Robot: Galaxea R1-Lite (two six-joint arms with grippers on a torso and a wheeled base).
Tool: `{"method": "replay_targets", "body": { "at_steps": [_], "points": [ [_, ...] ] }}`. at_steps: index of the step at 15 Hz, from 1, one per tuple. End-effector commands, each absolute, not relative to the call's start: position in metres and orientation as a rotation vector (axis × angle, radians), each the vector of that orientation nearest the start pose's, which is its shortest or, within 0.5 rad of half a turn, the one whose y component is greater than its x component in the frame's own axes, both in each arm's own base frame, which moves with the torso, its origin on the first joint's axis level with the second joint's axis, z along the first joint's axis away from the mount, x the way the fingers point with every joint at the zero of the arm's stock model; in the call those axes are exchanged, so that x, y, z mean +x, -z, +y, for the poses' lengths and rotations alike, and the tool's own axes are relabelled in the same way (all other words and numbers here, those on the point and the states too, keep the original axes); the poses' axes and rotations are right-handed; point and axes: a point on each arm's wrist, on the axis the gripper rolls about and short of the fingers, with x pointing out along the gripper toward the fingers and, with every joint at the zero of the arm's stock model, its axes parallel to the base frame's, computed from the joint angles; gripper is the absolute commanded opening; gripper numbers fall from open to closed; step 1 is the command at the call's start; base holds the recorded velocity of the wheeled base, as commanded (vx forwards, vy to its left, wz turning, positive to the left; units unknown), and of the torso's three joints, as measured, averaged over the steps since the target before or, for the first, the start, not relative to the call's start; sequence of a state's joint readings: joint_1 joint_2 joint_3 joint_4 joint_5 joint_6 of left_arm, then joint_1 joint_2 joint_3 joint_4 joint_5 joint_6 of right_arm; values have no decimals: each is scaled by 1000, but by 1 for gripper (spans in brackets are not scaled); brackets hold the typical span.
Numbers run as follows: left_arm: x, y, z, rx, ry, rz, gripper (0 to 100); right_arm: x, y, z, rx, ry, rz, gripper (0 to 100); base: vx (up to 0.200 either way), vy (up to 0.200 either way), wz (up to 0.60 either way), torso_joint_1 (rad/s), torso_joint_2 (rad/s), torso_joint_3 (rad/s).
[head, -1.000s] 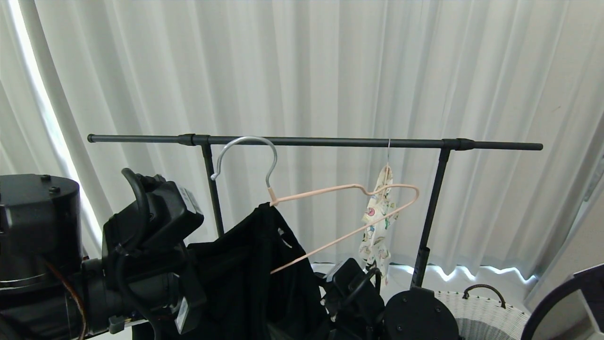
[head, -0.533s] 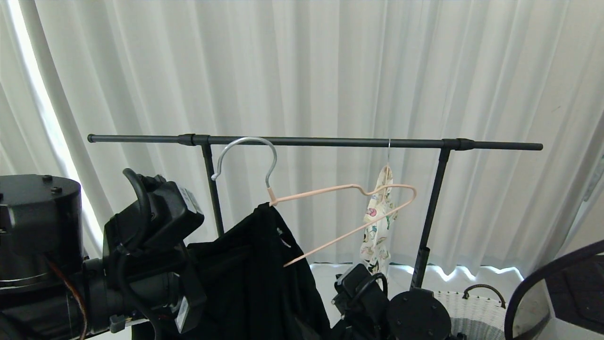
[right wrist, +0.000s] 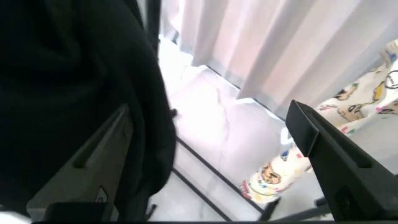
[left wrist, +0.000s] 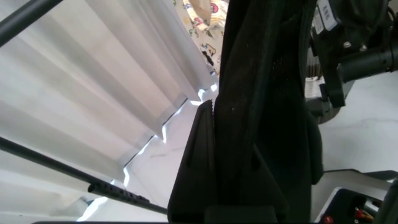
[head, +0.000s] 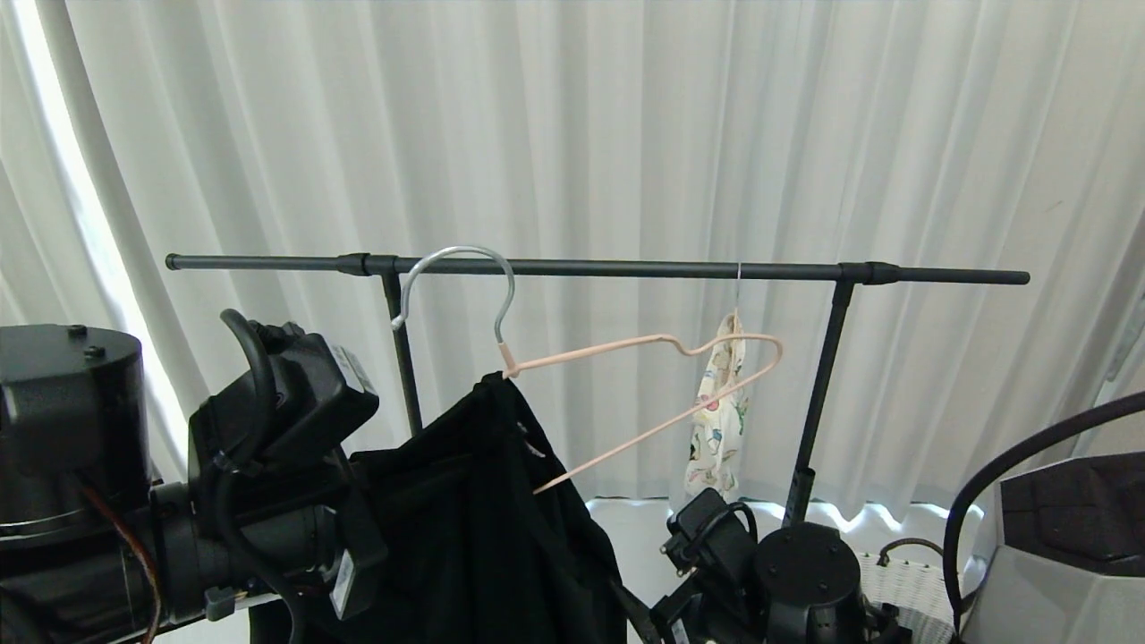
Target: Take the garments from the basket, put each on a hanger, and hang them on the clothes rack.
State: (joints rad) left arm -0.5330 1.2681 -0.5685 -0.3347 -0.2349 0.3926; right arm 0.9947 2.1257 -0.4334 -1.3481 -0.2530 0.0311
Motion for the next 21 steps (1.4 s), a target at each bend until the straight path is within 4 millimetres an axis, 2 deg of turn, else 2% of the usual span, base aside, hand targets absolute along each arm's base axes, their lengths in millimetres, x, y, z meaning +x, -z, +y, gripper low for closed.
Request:
{"method": "replay_targets", "body": {
  "at_steps": [1, 5, 8, 10, 11, 12, 16, 21],
  "points": [
    [160, -196, -98, 422, 809, 213, 0, 172, -37, 250, -179, -718, 307, 100, 0, 0, 0, 0, 0, 0],
    [160, -195, -98, 422, 810, 216, 0, 166, -47, 247, -170, -732, 287, 100, 0, 0, 0, 0, 0, 0],
    [160, -198, -97, 420, 805, 196, 0, 170, -38, 215, -237, -656, 352, 100, 0, 0, 0, 0, 0, 0],
    [159, -198, -97, 419, 804, 188, 0, 180, -37, 207, -256, -616, 349, 100, 0, 0, 0, 0, 0, 0],
    [159, -198, -97, 419, 804, 188, 0, 181, -43, 209, -239, -628, 323, 100, 0, 0, 0, 0, 0, 0],
    [159, -198, -97, 419, 804, 190, 0, 175, -55, 219, -190, -674, 278, 100, 0, 0, 0, 0, 0, 0],
    [161, -196, -99, 421, 814, 201, 0, 133, -94, 274, 13, -889, 162, 100, 0, 0, 0, 0, 0, 0],
    [155, -196, -111, 403, 876, 202, 0, 147, -114, 294, 78, -883, 88, 100, 0, 0, 0, 0, 0, 0]
  ]
}}
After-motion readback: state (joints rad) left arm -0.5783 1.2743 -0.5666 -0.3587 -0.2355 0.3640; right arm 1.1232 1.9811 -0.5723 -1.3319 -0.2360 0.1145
